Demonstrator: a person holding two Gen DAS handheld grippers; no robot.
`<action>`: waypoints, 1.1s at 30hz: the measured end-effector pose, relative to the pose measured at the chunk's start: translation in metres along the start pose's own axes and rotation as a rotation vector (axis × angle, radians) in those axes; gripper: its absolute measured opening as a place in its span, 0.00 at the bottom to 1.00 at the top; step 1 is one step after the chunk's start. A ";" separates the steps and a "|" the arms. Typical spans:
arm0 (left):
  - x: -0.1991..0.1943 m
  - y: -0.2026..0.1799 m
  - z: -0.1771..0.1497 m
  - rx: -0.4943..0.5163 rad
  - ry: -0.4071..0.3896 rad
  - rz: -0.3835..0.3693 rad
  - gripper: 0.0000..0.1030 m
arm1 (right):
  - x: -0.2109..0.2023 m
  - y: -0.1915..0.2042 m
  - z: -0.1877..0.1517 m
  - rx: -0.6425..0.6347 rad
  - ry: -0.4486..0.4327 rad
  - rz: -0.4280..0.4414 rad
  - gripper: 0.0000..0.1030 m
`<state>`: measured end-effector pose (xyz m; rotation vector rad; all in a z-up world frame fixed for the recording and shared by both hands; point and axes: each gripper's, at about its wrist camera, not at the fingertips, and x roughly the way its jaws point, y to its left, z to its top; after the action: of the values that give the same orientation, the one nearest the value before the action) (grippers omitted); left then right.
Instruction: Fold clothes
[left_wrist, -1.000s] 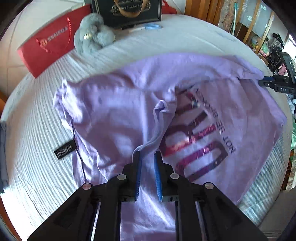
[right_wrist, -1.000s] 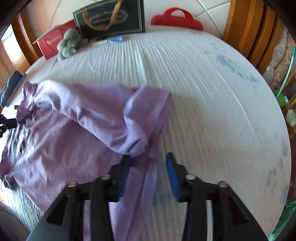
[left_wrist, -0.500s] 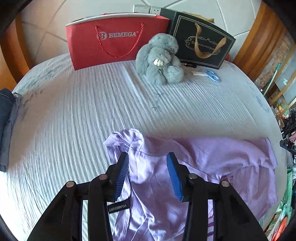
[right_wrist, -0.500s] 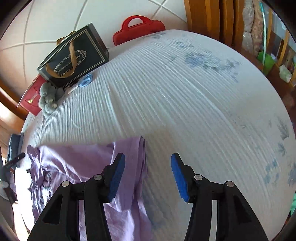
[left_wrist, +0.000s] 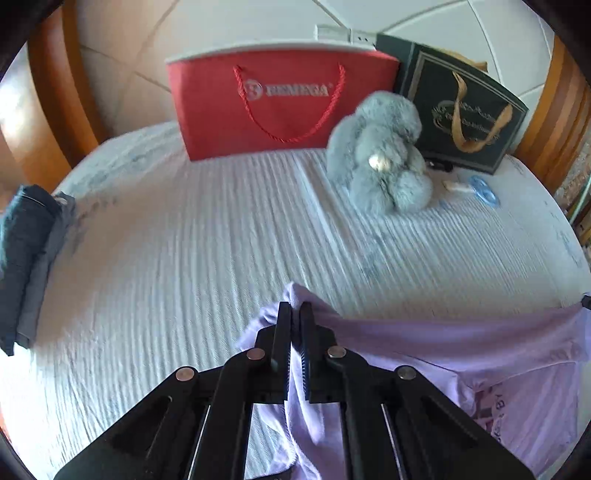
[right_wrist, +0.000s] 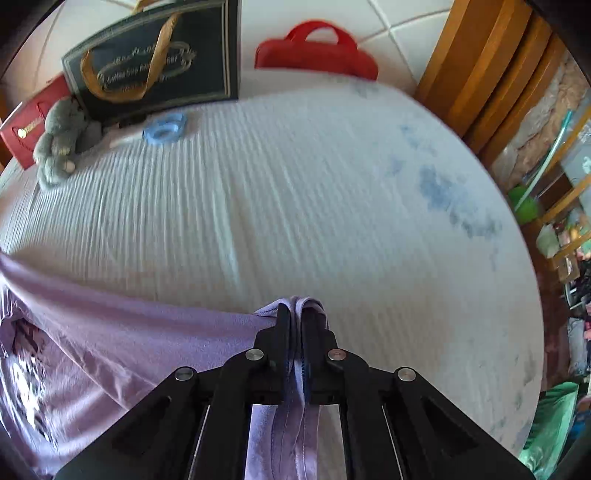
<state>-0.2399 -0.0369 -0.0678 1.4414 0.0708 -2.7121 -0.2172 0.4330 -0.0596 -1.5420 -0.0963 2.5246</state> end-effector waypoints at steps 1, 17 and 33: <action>-0.001 0.002 0.004 -0.011 -0.030 0.027 0.07 | 0.007 0.000 0.004 0.008 0.021 -0.002 0.04; -0.022 -0.015 -0.034 0.099 0.092 -0.087 0.39 | -0.023 -0.053 -0.011 0.218 0.044 0.244 0.47; -0.003 -0.027 -0.040 0.068 0.116 -0.128 0.01 | -0.015 -0.003 0.024 -0.036 -0.053 0.075 0.06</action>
<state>-0.2076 -0.0071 -0.0877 1.6686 0.0809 -2.7524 -0.2313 0.4340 -0.0351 -1.5194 -0.0931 2.6365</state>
